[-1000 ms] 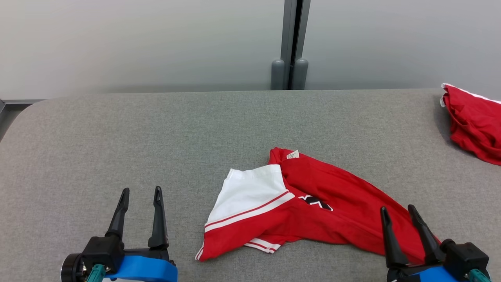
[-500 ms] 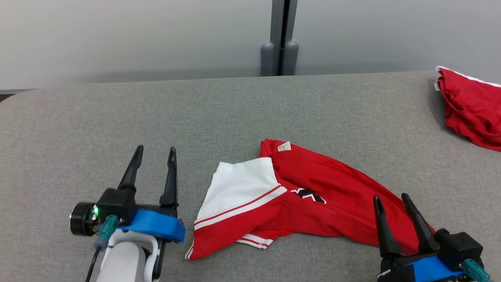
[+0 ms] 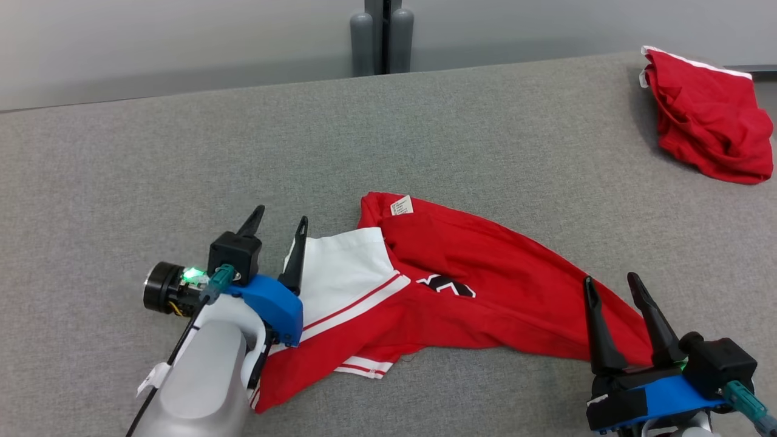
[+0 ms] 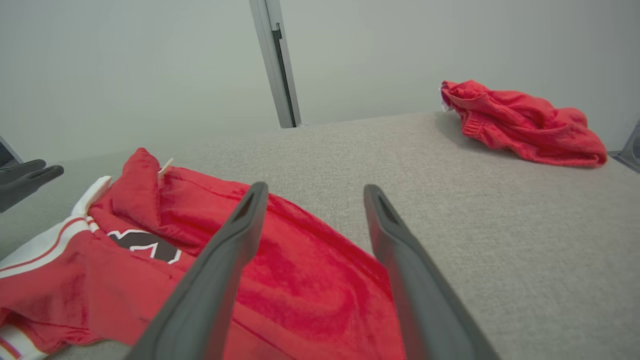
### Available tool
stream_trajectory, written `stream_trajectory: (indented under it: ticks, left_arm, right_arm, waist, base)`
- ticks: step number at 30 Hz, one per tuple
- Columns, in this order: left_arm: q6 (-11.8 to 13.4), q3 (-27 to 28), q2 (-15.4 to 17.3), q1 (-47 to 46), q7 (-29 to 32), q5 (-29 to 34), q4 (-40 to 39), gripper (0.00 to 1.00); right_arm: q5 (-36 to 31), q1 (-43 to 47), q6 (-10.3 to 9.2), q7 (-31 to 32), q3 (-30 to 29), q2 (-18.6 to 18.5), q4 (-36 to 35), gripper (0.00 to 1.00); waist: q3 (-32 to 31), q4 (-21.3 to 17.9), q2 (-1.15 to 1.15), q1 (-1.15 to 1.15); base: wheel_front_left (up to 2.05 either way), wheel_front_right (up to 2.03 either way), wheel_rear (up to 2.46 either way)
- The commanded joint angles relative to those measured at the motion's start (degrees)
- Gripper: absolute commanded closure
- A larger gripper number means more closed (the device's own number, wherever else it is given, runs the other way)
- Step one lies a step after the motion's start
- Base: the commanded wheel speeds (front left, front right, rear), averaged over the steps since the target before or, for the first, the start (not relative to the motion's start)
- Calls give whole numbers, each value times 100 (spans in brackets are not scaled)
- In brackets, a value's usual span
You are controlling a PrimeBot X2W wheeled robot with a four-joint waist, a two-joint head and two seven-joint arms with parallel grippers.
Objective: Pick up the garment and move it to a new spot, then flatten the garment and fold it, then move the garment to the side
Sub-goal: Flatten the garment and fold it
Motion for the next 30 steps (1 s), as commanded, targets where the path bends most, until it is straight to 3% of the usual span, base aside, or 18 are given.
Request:
stream_trajectory:
  ticks: [1, 8, 16, 17, 19, 30]
  left_arm:
    - [-41, -105, 20, -125, 16, -65, 202, 0]
    - [-29, -665, 44, -336, 87, -377, 1133, 0]
    - [-31, -1457, -14, -363, 263, -890, 1598, 0]
    - [-31, -1548, 7, -387, 282, -958, 1633, 17]
    - [-31, -1684, 29, -426, 288, -1075, 1701, 100]
    - [-31, -1895, 307, -1285, -7, -1513, 1688, 100]
  right_arm:
    - [0, -92, 1, -27, -23, 1, -10, 0]
    - [-20, -133, 1, -28, -41, 5, 23, 0]
    - [-47, -164, 1, -28, -24, 7, 48, 0]
    - [-49, -174, 1, -28, -11, 7, 50, 0]
    - [-60, -187, 1, -28, 16, 7, 42, 0]
    - [-15, -195, 1, -28, -24, -31, -9, 0]
  waist:
    - [28, -29, -1, -1]
    - [76, -112, -1, -1]
    - [74, -137, -1, -1]
    - [82, -149, -1, -1]
    - [90, -175, -1, -1]
    - [129, -349, -1, -1]
  base:
    - [0, 0, 0]
    - [0, 0, 0]
    - [0, 0, 0]
    - [0, 0, 0]
    - [0, 0, 0]
    - [0, 0, 0]
